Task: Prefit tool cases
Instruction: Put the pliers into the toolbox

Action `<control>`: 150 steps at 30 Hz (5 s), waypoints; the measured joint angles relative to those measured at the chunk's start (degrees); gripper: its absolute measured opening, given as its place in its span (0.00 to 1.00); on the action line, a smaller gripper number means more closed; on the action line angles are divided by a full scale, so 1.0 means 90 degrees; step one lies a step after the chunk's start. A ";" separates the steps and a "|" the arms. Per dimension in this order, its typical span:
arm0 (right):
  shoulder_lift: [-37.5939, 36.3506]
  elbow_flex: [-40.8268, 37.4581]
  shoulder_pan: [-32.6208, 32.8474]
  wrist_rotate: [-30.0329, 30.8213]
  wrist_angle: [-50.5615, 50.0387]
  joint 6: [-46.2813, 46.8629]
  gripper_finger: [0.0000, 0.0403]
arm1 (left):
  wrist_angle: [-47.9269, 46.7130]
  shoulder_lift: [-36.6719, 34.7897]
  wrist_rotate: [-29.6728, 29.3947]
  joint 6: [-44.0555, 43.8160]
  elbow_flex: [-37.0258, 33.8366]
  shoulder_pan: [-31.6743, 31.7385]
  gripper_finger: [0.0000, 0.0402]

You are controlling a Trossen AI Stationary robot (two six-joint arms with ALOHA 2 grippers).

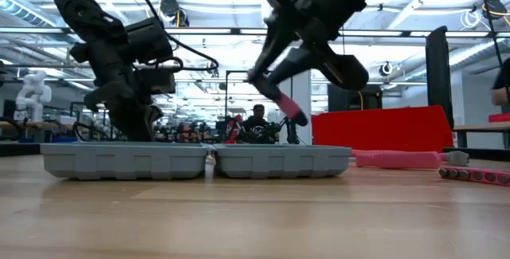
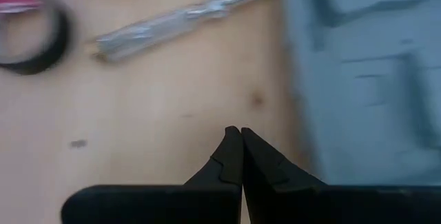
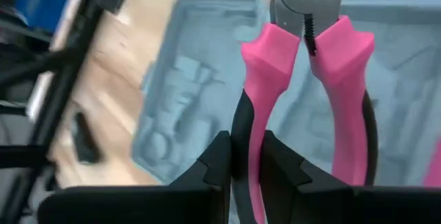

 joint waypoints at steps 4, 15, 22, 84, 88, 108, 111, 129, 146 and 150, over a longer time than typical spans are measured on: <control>0.0212 0.0000 0.0222 0.0219 0.1001 0.0219 0.10 | -0.0002 0.0000 0.0210 -0.0222 0.0000 -0.0282 0.00; 0.0555 0.0242 0.0508 0.0100 0.1948 0.0856 0.10 | 0.0257 0.0000 0.0231 -0.0900 0.0000 -0.1134 0.00; 0.1123 0.1621 0.0493 -0.0557 0.0536 0.0499 0.10 | 0.0789 0.0000 0.0216 -0.1251 0.0001 -0.1524 0.00; 0.4021 0.6056 0.0112 -0.2510 -0.4562 0.0650 0.15 | 0.0962 0.0000 -0.0701 -0.0557 -0.0338 -0.1642 0.00; 0.3959 0.6222 0.0114 -0.2514 -0.4698 0.0643 0.15 | 0.0966 0.0000 -0.0696 -0.0555 -0.0340 -0.1642 0.00; 0.3940 0.6343 0.0114 -0.2642 -0.4913 0.0557 0.28 | 0.0879 0.0000 -0.0694 -0.0552 -0.0340 -0.1642 0.00; 0.3844 0.6343 0.0114 -0.2663 -0.4937 0.0619 0.29 | 0.0867 -0.0002 -0.0694 -0.0552 -0.0342 -0.1642 0.00; 0.4073 0.6343 -0.0062 -0.1797 -0.4531 -0.0435 0.02 | 0.0840 0.0000 -0.0696 -0.0511 -0.0342 -0.1642 0.00; 0.4159 0.6343 -0.0078 -0.1831 -0.4783 -0.0356 0.00 | 0.0842 0.0000 -0.0696 -0.0512 -0.0342 -0.1642 0.00; 0.4388 0.6364 -0.0098 -0.2138 -0.4681 -0.0362 0.00 | 0.0841 0.0000 -0.0695 -0.0511 -0.0342 -0.1641 0.00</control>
